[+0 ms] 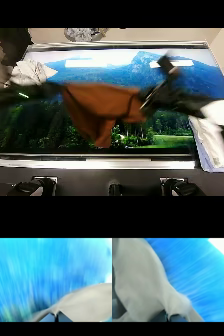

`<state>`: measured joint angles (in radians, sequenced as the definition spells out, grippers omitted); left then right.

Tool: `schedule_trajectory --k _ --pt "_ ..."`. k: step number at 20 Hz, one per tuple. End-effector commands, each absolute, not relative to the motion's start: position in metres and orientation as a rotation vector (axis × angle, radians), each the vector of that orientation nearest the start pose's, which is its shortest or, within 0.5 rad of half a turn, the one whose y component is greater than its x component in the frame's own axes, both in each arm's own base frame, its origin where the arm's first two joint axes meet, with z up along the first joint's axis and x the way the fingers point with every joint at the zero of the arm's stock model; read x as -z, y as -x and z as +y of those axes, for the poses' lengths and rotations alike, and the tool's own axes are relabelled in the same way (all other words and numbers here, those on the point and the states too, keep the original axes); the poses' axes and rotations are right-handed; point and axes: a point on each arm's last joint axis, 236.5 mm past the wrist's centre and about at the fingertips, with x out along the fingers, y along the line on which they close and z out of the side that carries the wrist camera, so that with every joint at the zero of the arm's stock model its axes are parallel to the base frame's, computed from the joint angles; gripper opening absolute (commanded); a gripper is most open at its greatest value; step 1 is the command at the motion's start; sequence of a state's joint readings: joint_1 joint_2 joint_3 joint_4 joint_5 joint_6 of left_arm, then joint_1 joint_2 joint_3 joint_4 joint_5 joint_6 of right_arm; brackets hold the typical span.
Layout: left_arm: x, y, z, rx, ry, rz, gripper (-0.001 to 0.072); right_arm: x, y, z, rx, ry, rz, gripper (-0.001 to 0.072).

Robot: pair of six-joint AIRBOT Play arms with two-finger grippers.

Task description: Fold the shirts.

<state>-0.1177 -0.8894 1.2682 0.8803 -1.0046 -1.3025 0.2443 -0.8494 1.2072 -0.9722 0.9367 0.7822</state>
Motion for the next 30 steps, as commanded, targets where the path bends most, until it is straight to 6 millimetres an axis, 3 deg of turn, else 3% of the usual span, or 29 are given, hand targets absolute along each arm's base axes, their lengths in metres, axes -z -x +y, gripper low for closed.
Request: schedule_trajectory --k 1,2,3,5,7,11,14,15,17,20,22,24,26,28,29,30 --pt "-0.454 -0.278 -0.144 0.613 0.156 0.105 0.0025 -0.443 -0.278 0.121 -0.473 0.453 -0.012 0.0036" --pt "-0.485 -0.254 -0.144 0.627 0.144 0.021 0.0024 -0.471 -0.252 0.121 -0.484 0.424 -0.079 0.0036" --pt "-0.510 -0.231 -0.141 0.628 0.133 -0.049 0.0025 -0.482 -0.233 0.122 -0.501 0.406 -0.100 0.0036" --pt "-0.536 -0.203 -0.133 0.609 0.143 -0.121 0.0024 -0.482 -0.211 0.118 -0.515 0.384 -0.080 0.0036" --pt "-0.544 -0.191 -0.132 0.613 0.170 -0.140 0.0024 -0.475 -0.202 0.117 -0.525 0.375 -0.047 0.0036" --pt "-0.539 -0.202 -0.133 0.613 0.199 -0.110 0.0024 -0.461 -0.214 0.117 -0.522 0.351 0.024 0.0036" --pt "-0.517 -0.243 -0.131 0.574 0.191 -0.027 0.0025 -0.417 -0.257 0.103 -0.443 0.322 0.228 0.0036" --pt "-0.494 -0.269 -0.128 0.544 0.175 0.049 0.0025 -0.391 -0.276 0.102 -0.438 0.344 0.331 0.0036" --pt "-0.422 -0.329 -0.125 0.491 0.154 0.269 0.0026 -0.316 -0.316 0.106 -0.459 0.386 0.615 0.0037" --pt "-0.272 -0.413 -0.131 0.455 0.204 0.644 0.0027 -0.187 -0.375 0.136 -0.565 0.362 0.966 0.0038" --pt "-0.181 -0.452 -0.134 0.430 0.239 0.845 0.0028 -0.106 -0.413 0.148 -0.566 0.322 1.119 0.0039" --pt "-0.111 -0.475 -0.142 0.429 0.293 0.994 0.0029 -0.045 -0.444 0.156 -0.522 0.244 1.198 0.0039" --pt "-0.059 -0.481 -0.151 0.437 0.348 1.112 0.0029 -0.006 -0.454 0.168 -0.516 0.167 1.257 0.0039" --pt "-0.031 -0.483 -0.153 0.406 0.401 1.180 0.0050 0.016 -0.459 0.178 -0.525 0.115 1.281 0.0039" --pt "-0.024 -0.483 -0.154 0.401 0.414 1.198 0.0116 0.019 -0.464 0.180 -0.523 0.104 1.267 0.0038" --pt "-0.020 -0.476 -0.155 0.414 0.405 1.232 0.0259 0.017 -0.473 0.180 -0.512 0.104 1.230 0.0052"
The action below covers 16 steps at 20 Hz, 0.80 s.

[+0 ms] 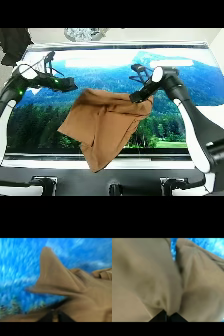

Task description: Fold the shirts.

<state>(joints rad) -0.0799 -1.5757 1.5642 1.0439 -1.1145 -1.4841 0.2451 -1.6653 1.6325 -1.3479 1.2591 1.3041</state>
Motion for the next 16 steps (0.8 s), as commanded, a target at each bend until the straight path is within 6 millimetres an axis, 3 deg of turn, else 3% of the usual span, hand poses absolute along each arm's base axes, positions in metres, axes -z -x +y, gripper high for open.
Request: schedule_trajectory --k 1,2,3,4,6,8,9,10,12,14,16 --pt "-0.020 -0.465 -0.153 0.458 0.359 1.269 0.0528 0.009 -0.480 0.175 -0.502 0.100 1.199 0.0224" --pt "-0.022 -0.454 -0.146 0.480 0.329 1.313 0.0688 -0.005 -0.485 0.168 -0.507 0.109 1.170 0.0471" --pt "-0.022 -0.444 -0.129 0.463 0.306 1.365 0.0690 -0.024 -0.487 0.157 -0.536 0.142 1.136 0.0546" --pt "-0.025 -0.435 -0.111 0.431 0.311 1.405 0.0690 -0.045 -0.485 0.139 -0.559 0.178 1.108 0.0564" --pt "-0.033 -0.415 -0.078 0.389 0.359 1.451 0.0691 -0.076 -0.477 0.085 -0.531 0.207 1.091 0.0565" --pt "-0.033 -0.386 -0.058 0.337 0.417 1.476 0.0691 -0.082 -0.453 0.018 -0.454 0.137 1.178 0.0564" --pt "-0.024 -0.360 -0.056 0.331 0.435 1.512 0.0691 -0.076 -0.436 -0.010 -0.427 0.088 1.248 0.0563" --pt "-0.010 -0.329 -0.059 0.330 0.450 1.560 0.0691 -0.067 -0.421 -0.033 -0.411 0.049 1.302 0.0564" --pt "0.027 -0.264 -0.081 0.319 0.562 1.623 0.0691 -0.048 -0.395 -0.058 -0.397 -0.022 1.393 0.0564" --pt "0.043 -0.214 -0.114 0.360 0.721 1.630 0.0691 -0.030 -0.377 -0.061 -0.427 -0.045 1.455 0.0565" --pt "0.048 -0.180 -0.132 0.390 0.762 1.638 0.0689 -0.015 -0.368 -0.054 -0.455 -0.066 1.487 0.0565"
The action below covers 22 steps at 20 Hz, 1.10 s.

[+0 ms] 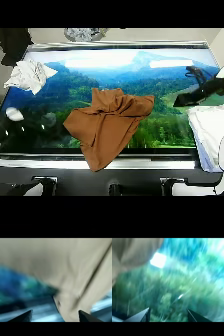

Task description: Fold the shirts.

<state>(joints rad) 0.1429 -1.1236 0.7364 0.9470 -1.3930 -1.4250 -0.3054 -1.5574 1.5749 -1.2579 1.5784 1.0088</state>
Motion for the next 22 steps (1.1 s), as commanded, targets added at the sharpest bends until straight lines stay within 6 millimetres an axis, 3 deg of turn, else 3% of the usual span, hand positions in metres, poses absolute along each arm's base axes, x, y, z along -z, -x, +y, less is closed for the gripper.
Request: schedule_trajectory --k 1,4,6,8,11,15,16,20,22 --pt "0.052 -0.164 -0.139 0.397 0.752 1.658 0.0690 -0.009 -0.368 -0.047 -0.468 -0.082 1.485 0.0565" --pt "0.067 -0.138 -0.154 0.350 0.759 1.719 0.0690 0.007 -0.368 -0.030 -0.504 -0.084 1.479 0.0564" --pt "0.070 -0.141 -0.170 0.360 0.765 1.704 0.0690 0.017 -0.367 -0.019 -0.534 -0.060 1.482 0.0574" --pt "0.070 -0.143 -0.192 0.386 0.793 1.696 0.0689 0.028 -0.367 -0.004 -0.567 -0.040 1.479 0.0644" --pt "0.074 -0.143 -0.223 0.416 0.839 1.704 0.0687 0.038 -0.376 0.014 -0.598 -0.034 1.427 0.0650" --pt "0.094 -0.142 -0.239 0.371 0.808 1.699 0.0668 0.050 -0.377 0.024 -0.626 -0.103 1.438 0.0651" --pt "0.098 -0.145 -0.240 0.354 0.804 1.682 0.0595 0.051 -0.379 0.027 -0.631 -0.118 1.434 0.0662" --pt "0.097 -0.178 -0.242 0.331 0.805 1.546 0.0028 0.059 -0.391 0.037 -0.636 -0.187 1.401 0.0690" --pt "0.086 -0.189 -0.247 0.385 0.773 1.499 0.0028 0.062 -0.405 0.050 -0.647 -0.276 1.354 0.0697"
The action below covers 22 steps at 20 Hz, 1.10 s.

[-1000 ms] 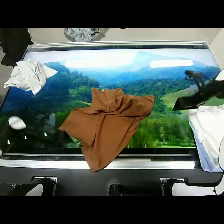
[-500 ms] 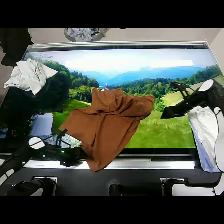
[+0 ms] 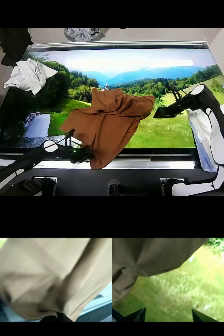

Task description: Fold the shirts.

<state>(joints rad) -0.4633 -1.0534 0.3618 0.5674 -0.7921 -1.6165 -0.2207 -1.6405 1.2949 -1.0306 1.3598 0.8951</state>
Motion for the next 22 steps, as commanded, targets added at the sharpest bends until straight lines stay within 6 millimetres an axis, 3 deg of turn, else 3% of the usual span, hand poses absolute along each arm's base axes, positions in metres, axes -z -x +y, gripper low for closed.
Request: schedule_trajectory --k 1,5,9,10,11,12,14,16,17,18,19,20,21,22 --pt "0.082 -0.193 -0.250 0.410 0.759 1.482 0.0028 0.063 -0.414 0.058 -0.650 -0.332 1.325 0.0699" --pt "0.068 -0.201 -0.257 0.470 0.731 1.449 0.0028 0.077 -0.441 0.067 -0.598 -0.485 1.267 0.0700" --pt "0.051 -0.208 -0.260 0.549 0.675 1.377 0.0028 0.102 -0.446 0.087 -0.541 -0.496 1.311 0.0694" --pt "0.045 -0.210 -0.261 0.575 0.654 1.352 0.0028 0.106 -0.448 0.093 -0.530 -0.494 1.312 0.0649" --pt "0.040 -0.213 -0.262 0.598 0.638 1.328 0.0028 0.107 -0.453 0.097 -0.523 -0.477 1.293 0.0406" --pt "0.033 -0.216 -0.264 0.624 0.616 1.299 0.0028 0.103 -0.457 0.099 -0.537 -0.452 1.274 0.0036" --pt "0.005 -0.234 -0.263 0.687 0.574 1.194 0.0028 0.073 -0.461 0.100 -0.627 -0.341 1.201 0.0035" --pt "-0.051 -0.271 -0.247 0.700 0.543 1.025 0.0027 0.005 -0.478 0.081 -0.646 -0.141 1.026 0.0034" --pt "-0.094 -0.295 -0.231 0.691 0.506 0.905 0.0027 -0.042 -0.487 0.064 -0.601 -0.038 0.919 0.0035" --pt "-0.145 -0.316 -0.212 0.673 0.466 0.770 0.0027 -0.102 -0.494 0.046 -0.537 0.054 0.789 0.0035" --pt "-0.206 -0.332 -0.189 0.643 0.434 0.613 0.0027 -0.179 -0.493 0.030 -0.458 0.140 0.615 0.0035" --pt "-0.284 -0.340 -0.164 0.610 0.411 0.421 0.0027 -0.265 -0.479 0.018 -0.373 0.216 0.421 0.0035" --pt "-0.352 -0.336 -0.143 0.583 0.384 0.264 0.0027 -0.344 -0.453 0.014 -0.296 0.306 0.234 0.0036" --pt "-0.414 -0.321 -0.126 0.557 0.348 0.116 0.0027 -0.416 -0.414 0.008 -0.200 0.406 0.056 0.0036"
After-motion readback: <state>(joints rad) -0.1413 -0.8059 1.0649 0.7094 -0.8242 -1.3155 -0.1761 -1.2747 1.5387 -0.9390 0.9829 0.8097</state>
